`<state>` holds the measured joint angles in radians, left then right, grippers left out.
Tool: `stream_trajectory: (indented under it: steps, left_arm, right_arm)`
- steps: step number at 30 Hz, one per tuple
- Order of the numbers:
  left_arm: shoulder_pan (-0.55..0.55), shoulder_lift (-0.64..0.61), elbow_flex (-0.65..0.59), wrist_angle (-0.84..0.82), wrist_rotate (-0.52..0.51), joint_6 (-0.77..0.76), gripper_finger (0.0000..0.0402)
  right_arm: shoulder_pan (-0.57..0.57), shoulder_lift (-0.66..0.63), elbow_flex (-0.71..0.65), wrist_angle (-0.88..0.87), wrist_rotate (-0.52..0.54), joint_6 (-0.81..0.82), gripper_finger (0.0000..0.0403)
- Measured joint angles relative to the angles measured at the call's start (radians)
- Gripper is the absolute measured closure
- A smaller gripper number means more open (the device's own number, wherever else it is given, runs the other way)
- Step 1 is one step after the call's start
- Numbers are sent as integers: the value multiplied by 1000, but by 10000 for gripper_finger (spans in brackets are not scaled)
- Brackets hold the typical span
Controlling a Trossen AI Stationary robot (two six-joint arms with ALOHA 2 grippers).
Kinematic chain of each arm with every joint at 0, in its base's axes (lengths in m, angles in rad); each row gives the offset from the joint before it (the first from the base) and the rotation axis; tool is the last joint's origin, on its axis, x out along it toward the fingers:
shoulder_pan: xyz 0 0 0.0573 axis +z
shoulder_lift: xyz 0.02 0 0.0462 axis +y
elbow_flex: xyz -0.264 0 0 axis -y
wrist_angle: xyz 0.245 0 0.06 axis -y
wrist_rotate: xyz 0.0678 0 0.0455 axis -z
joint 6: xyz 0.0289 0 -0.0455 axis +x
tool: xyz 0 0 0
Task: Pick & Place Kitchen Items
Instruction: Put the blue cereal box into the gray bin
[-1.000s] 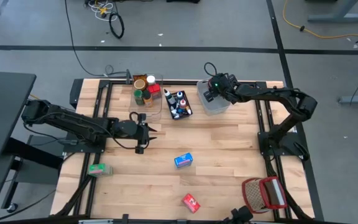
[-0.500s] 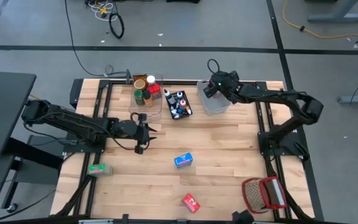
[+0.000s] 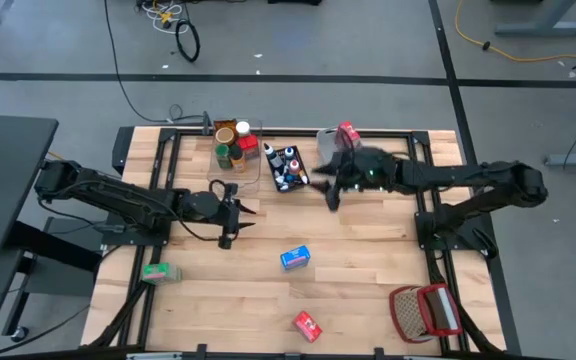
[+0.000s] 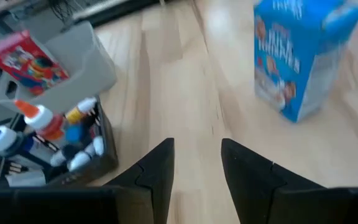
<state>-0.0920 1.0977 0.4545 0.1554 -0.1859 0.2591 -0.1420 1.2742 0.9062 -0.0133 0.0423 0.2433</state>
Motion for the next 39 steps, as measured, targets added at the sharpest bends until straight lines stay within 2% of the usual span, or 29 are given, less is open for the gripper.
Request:
stream_trajectory:
  steps: [3, 8, 15, 21, 29, 34, 39]
  left_arm:
    - [0, 0, 0, 58, -2, -9, 260]
    - [0, 0, 0, 143, 5, -24, 260]
    - [0, 0, 0, 148, 59, -83, 260]
    - [0, 0, 0, 149, 59, -106, 260]
    - [0, 0, 0, 148, 59, -110, 260]
    - [0, 0, 0, 149, 59, -110, 260]
    - [0, 0, 0, 149, 59, -114, 260]
  right_arm:
    - [110, 10, 0, 37, -41, 10, 175]
    - [270, 64, 0, 79, -35, -67, 175]
    - [396, 234, 0, 267, -17, -201, 174]
    - [419, 356, 0, 332, 5, -255, 140]
    - [418, 421, -1, 303, 5, -252, 105]
    - [411, 435, -1, 261, 6, -256, 108]
    - [402, 434, -1, 263, 10, -271, 136]
